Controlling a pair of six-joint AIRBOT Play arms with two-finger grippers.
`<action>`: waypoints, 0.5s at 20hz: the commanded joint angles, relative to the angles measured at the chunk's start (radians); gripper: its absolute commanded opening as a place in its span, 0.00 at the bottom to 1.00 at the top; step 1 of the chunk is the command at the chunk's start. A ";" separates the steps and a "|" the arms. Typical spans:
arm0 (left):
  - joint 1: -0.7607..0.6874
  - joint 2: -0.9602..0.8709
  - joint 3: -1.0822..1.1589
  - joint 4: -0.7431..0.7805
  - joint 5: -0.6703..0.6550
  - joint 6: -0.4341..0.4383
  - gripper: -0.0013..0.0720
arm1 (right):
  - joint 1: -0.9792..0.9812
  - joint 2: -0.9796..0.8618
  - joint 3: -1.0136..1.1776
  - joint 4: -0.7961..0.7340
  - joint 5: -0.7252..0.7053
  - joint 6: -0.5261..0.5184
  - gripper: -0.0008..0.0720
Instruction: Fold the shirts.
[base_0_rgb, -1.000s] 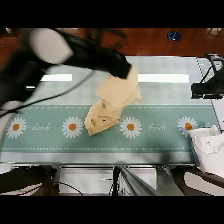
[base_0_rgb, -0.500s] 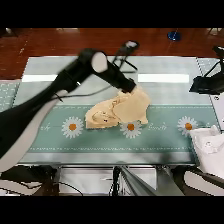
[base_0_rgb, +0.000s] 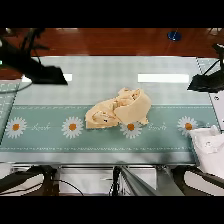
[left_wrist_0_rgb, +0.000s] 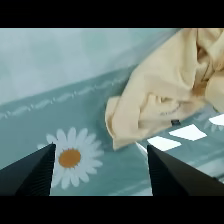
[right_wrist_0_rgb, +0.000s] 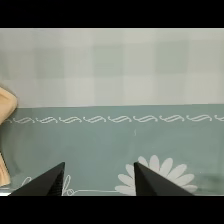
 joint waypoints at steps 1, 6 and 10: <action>0.087 0.163 -0.452 -0.207 0.119 0.047 0.95 | 0.000 0.000 0.000 0.015 -0.003 -0.007 0.66; 0.087 0.201 -0.844 -0.512 0.370 0.167 0.95 | 0.001 0.000 0.000 0.016 -0.003 -0.007 0.66; 0.048 0.153 -0.850 -0.610 0.517 0.218 0.95 | 0.001 0.000 0.000 0.016 -0.007 -0.007 0.66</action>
